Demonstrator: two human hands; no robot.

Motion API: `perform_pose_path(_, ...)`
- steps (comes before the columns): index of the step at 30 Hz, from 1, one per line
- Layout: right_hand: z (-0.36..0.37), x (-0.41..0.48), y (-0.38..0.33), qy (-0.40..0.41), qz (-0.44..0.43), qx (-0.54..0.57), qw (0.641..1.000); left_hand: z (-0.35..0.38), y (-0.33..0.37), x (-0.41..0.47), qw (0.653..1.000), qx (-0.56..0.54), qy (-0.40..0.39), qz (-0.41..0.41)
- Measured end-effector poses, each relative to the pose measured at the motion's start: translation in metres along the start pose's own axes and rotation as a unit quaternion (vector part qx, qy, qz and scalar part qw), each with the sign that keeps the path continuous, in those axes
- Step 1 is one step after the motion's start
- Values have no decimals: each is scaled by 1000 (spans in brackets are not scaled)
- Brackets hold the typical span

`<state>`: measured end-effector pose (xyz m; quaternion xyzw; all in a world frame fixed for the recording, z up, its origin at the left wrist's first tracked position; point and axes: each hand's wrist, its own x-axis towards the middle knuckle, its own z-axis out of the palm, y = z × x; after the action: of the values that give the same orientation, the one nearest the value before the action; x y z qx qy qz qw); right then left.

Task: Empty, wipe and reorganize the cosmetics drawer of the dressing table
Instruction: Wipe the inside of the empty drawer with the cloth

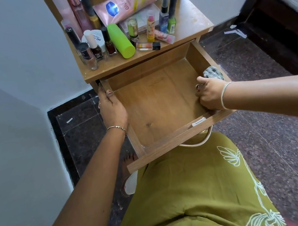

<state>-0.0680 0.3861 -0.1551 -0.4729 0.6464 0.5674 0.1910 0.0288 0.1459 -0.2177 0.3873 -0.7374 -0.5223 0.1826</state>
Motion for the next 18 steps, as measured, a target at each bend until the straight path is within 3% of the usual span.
perform_pose_path(10, -32, 42, 30, -18, 94, -224, 970, -1, 2, -2, 1000, 12, -1, -1)
perform_pose_path(14, -43, 58, 52, -42, 157, -201, 966, -2, 3, -4, 1000, 11, -2, 4)
perform_pose_path(18, -44, 72, 51, -33, 205, -104, 973, -2, 5, -5, 1000, 8, -2, 9)
